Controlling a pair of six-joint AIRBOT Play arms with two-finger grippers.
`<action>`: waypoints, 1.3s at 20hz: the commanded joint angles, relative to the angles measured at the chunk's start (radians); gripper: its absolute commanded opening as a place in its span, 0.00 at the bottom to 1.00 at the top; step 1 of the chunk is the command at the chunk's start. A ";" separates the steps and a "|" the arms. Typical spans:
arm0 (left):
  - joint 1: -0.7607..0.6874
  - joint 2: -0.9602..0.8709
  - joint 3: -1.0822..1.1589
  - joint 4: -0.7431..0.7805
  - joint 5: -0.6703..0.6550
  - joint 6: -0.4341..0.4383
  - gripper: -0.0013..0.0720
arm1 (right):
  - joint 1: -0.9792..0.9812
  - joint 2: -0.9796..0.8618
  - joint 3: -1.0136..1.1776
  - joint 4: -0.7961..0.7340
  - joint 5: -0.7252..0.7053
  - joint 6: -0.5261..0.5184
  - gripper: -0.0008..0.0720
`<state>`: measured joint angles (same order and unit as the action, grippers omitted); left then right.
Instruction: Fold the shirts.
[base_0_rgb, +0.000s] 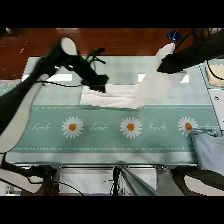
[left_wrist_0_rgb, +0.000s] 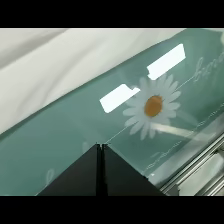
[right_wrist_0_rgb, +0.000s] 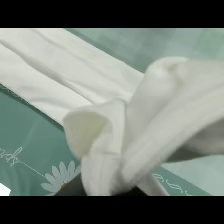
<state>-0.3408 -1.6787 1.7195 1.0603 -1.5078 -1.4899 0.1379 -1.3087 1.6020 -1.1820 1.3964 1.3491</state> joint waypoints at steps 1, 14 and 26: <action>0.124 0.179 0.003 0.122 -0.062 0.015 0.06 | 0.023 -0.024 0.001 -0.003 -0.051 0.048 0.05; 0.333 0.636 0.003 0.122 -0.049 0.038 0.06 | 0.323 -0.341 0.001 0.048 -0.321 0.163 0.05; 0.333 0.661 0.002 0.118 -0.192 0.065 0.06 | 0.432 -0.520 0.001 0.520 -0.826 0.106 0.75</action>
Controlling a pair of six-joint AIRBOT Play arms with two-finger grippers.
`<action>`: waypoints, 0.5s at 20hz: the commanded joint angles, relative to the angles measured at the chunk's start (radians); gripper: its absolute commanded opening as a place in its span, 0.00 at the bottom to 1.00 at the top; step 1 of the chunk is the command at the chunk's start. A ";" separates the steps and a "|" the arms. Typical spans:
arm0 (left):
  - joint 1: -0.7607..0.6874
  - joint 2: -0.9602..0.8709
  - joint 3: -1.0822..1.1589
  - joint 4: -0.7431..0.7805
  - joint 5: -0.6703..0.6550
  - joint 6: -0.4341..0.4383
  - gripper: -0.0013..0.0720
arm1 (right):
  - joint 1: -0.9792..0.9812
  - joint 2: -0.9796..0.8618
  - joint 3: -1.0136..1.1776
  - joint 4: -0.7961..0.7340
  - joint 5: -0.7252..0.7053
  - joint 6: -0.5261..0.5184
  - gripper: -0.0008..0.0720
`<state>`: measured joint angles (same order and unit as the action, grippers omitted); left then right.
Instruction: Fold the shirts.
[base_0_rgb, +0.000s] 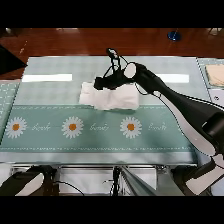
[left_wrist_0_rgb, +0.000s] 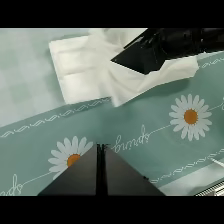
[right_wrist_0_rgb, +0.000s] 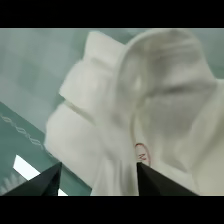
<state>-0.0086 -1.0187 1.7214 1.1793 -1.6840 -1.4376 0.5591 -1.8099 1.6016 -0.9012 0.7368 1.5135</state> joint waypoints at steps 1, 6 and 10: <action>0.001 0.000 -0.003 -0.001 -0.014 0.016 0.06 | 0.011 -0.010 0.001 0.340 -0.220 -0.118 0.75; 0.002 -0.005 -0.173 0.000 0.013 0.069 0.06 | -0.101 0.123 0.001 0.289 -0.195 -0.194 0.75; 0.002 -0.005 -0.420 -0.001 0.165 0.084 0.06 | -0.335 0.287 0.001 -0.225 0.272 -0.068 0.75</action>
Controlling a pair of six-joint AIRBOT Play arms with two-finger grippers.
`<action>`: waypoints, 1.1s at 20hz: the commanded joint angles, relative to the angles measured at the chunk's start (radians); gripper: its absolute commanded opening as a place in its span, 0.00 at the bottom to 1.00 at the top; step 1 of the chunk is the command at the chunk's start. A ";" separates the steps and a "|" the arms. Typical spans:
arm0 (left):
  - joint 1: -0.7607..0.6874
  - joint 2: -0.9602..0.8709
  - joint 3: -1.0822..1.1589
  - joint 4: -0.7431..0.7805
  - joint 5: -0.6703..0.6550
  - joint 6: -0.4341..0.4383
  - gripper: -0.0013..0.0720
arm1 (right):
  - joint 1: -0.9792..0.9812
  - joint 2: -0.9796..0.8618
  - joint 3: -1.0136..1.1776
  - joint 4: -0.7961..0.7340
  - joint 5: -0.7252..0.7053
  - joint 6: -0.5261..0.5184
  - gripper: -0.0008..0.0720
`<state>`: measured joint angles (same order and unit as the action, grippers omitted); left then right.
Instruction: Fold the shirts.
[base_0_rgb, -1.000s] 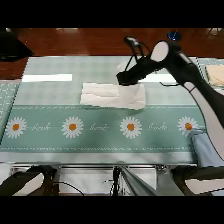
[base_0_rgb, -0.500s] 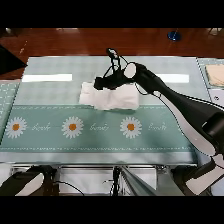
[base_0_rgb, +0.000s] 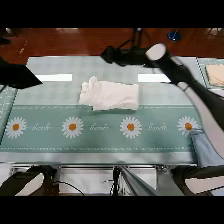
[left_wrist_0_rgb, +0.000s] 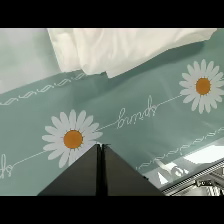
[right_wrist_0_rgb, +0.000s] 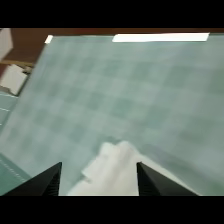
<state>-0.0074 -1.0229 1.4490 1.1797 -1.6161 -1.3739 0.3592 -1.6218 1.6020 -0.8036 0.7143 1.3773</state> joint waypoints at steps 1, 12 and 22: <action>0.001 0.000 -0.190 -0.001 0.133 0.020 0.06 | -0.198 0.134 0.001 -0.481 0.438 0.078 0.75; 0.000 -0.183 -0.256 -0.052 0.466 0.151 0.49 | -0.727 0.159 -0.379 -0.107 0.666 -0.089 0.84; 0.001 -0.244 -0.256 -0.061 0.348 0.151 0.47 | -0.452 0.015 -0.617 0.283 0.290 -0.258 0.84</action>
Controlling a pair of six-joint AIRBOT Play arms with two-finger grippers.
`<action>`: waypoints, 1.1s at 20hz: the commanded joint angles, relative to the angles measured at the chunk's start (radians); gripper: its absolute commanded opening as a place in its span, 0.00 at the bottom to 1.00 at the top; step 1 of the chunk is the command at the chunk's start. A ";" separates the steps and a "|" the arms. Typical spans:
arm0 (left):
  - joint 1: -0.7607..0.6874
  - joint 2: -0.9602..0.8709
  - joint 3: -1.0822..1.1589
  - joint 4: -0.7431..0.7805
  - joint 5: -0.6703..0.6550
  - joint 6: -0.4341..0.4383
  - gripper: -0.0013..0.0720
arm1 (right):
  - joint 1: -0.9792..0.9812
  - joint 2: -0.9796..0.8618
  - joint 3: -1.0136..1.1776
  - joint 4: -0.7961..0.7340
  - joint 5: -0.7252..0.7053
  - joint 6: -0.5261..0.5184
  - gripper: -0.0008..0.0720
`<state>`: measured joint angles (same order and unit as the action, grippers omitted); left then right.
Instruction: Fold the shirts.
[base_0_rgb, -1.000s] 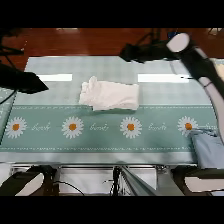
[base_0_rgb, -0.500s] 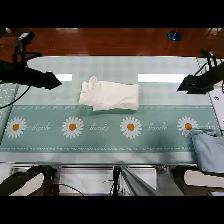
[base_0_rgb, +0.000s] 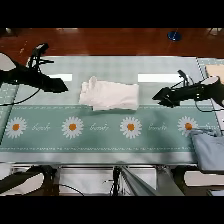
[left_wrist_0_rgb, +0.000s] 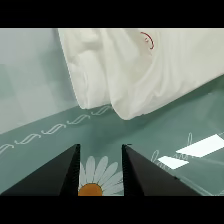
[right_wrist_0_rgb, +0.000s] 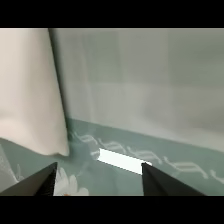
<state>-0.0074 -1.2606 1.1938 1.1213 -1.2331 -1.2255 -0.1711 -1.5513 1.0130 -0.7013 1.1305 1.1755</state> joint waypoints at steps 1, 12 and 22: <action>0.001 -0.006 0.000 -0.003 -0.049 0.003 0.47 | 0.110 -0.076 -0.028 0.249 -0.169 -0.077 0.84; 0.001 -0.006 0.000 -0.004 -0.123 0.003 0.46 | 0.306 -0.135 -0.027 0.452 -0.351 -0.045 0.83; 0.001 -0.006 0.000 -0.022 -0.156 0.028 0.46 | 0.298 -0.094 0.092 0.418 -0.190 -0.084 0.05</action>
<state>-0.0074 -1.2667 1.1938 1.1007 -1.3849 -1.2129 0.1444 -1.6722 1.0470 -0.2630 0.8238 1.1145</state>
